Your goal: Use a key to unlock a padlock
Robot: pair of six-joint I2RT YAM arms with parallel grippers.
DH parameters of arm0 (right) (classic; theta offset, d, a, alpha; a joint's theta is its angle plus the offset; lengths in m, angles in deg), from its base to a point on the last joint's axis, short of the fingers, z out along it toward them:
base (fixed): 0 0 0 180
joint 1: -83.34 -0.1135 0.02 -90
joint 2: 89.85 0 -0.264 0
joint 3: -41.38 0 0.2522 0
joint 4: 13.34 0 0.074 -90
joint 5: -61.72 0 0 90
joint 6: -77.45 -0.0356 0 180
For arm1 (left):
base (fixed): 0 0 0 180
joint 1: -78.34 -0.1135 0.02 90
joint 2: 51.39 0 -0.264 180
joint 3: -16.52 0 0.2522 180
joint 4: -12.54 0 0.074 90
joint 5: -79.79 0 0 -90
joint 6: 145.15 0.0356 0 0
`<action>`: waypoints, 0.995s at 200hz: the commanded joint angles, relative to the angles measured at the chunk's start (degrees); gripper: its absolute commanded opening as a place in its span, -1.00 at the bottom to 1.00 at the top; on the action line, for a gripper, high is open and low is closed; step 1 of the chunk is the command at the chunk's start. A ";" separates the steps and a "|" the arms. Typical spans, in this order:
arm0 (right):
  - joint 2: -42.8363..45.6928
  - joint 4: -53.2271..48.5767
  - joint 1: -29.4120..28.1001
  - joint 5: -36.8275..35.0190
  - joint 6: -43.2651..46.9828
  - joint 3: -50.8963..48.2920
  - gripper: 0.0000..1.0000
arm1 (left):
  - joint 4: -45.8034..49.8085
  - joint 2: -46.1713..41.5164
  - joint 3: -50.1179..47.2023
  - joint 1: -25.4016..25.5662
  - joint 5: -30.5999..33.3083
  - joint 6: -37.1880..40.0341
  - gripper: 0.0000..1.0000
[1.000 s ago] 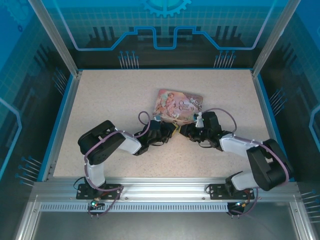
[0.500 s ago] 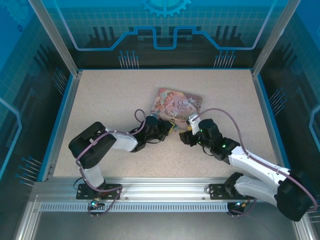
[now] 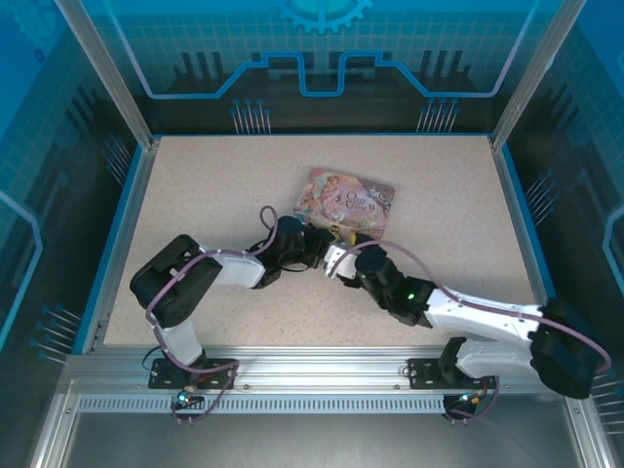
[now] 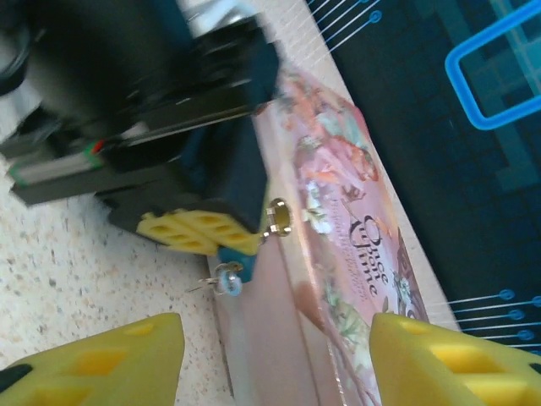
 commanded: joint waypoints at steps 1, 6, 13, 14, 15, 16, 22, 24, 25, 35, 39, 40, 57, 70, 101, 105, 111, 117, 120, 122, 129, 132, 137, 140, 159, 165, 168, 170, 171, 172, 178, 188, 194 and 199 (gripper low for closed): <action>-3.27 8.94 -1.36 -7.58 8.68 -1.34 0.19 | -3.33 -2.03 2.32 -0.69 -2.80 -0.11 -1.00; -3.96 9.38 -1.21 -7.75 9.16 -1.44 0.18 | -3.35 -1.94 2.25 -0.61 -2.86 -0.18 -1.00; -4.71 9.75 -0.99 -7.71 9.59 -1.33 0.16 | -3.36 -1.94 2.23 -0.76 -2.79 -0.20 -1.00; -4.76 9.77 -1.00 -7.70 9.63 -1.38 0.16 | -3.32 -1.94 2.19 -0.77 -2.83 -0.21 -1.00; -4.91 9.82 -0.96 -7.65 9.64 -1.36 0.16 | -3.30 -1.98 2.21 -0.78 -2.81 -0.21 -1.00; -4.99 9.80 -0.90 -7.63 9.65 -1.30 0.15 | -3.33 -1.96 2.22 -0.73 -2.84 -0.21 -1.00; -5.35 9.78 -0.87 -7.42 9.74 -1.25 0.14 | -3.24 -1.94 2.30 -0.74 -2.91 -0.21 -1.00; -5.41 9.78 -0.82 -7.25 9.77 -1.25 0.14 | -3.22 -1.87 2.25 -0.71 -2.95 -0.24 -1.00; -5.46 9.74 -0.82 -7.17 9.76 -1.25 0.14 | -3.30 -1.86 2.24 -0.74 -2.91 -0.27 -1.00; -5.83 9.56 -0.74 -6.54 9.84 -1.31 0.13 | -4.05 -1.54 2.17 -0.75 -2.90 -0.68 -1.00; -6.05 9.73 -0.62 -6.53 9.88 -1.41 0.13 | -4.30 -1.29 2.27 -0.78 -3.04 -0.95 -1.00; -6.09 9.75 -0.60 -6.50 9.95 -1.46 0.13 | -4.36 -1.26 2.30 -0.78 -3.09 -0.98 -1.00; -6.89 10.75 0.12 -6.48 10.11 -1.86 0.13 | -5.26 -0.71 2.44 -0.79 -3.40 -1.62 -1.00; -7.34 11.36 1.04 -5.54 10.01 -1.96 0.12 | -4.57 -0.79 2.58 -0.78 -3.32 -1.24 -1.00; -9.30 12.21 3.06 -4.31 10.23 -1.47 0.09 | -3.74 -1.45 2.93 -0.69 -3.14 -0.92 -1.00; -9.47 12.28 3.24 -3.92 10.19 -1.52 0.09 | -3.57 -1.49 2.88 -0.69 -3.14 -0.93 -1.00; -9.75 12.25 3.50 -3.52 10.19 -1.45 0.07 | -3.29 -1.59 2.96 -0.74 -3.15 -0.82 -1.00; -10.14 12.48 3.72 -3.13 10.23 -1.26 0.06 | -3.10 -1.67 3.05 -0.70 -3.31 -0.82 -1.00; -10.37 12.63 3.86 -3.05 10.19 -1.21 0.06 | -3.17 -1.67 2.99 -0.76 -3.22 -0.85 -1.00; -10.51 12.78 3.90 -2.97 10.19 -1.17 0.05 | -3.19 -1.74 2.95 -0.75 -3.16 -0.90 -1.00; -11.03 13.24 4.23 -2.78 10.38 -1.07 0.05 | -3.28 -1.76 2.97 -0.71 -3.28 -1.03 -1.00; -11.20 13.52 4.33 -2.61 10.44 -1.00 0.04 | -3.28 -1.80 2.96 -0.74 -3.31 -1.01 -1.00; -11.47 13.94 4.53 -2.39 10.45 -0.88 0.04 | -3.32 -1.85 3.03 -0.82 -3.34 -1.16 -1.00; -11.64 14.03 4.69 -2.15 10.45 -0.90 0.04 | -3.34 -1.85 3.03 -0.73 -3.32 -1.18 -1.00; -12.56 14.97 5.14 -1.05 10.46 -0.65 0.03 | -3.32 -2.09 2.99 -0.69 -3.32 -1.24 -1.00; -12.75 15.09 5.19 -0.78 10.38 -0.44 0.02 | -3.21 -2.20 2.93 -0.70 -3.27 -1.12 -1.00; -12.99 15.29 5.17 -0.75 10.32 -0.38 0.01 | -3.11 -2.24 2.94 -0.72 -3.31 -1.15 -1.00; -13.05 15.53 5.15 -0.75 10.35 -0.37 0.01 | -3.06 -2.28 2.98 -0.72 -3.31 -1.17 -1.00; -13.10 15.60 5.19 -0.80 10.36 -0.37 0.01 | -3.04 -2.28 3.00 -0.71 -3.31 -1.13 -1.00; -13.18 15.73 5.17 -0.77 10.36 -0.37 0.01 | -2.98 -2.33 3.01 -0.70 -3.27 -1.11 -1.00; -13.49 16.20 5.28 -0.67 10.37 -0.41 0.01 | -3.08 -2.50 2.88 -0.74 -3.19 -1.12 -1.00; -13.92 16.73 5.49 -0.26 10.28 -0.37 0.00 | -2.66 -2.79 2.81 -0.69 -3.13 -1.06 -1.00; -14.20 16.89 5.59 -0.01 10.19 -0.29 -0.01 | -2.51 -2.94 2.73 -0.72 -3.02 -0.96 -1.00; -14.51 17.08 5.68 0.21 10.19 -0.20 -0.01 | -2.38 -3.07 2.81 -0.77 -3.05 -0.92 -1.00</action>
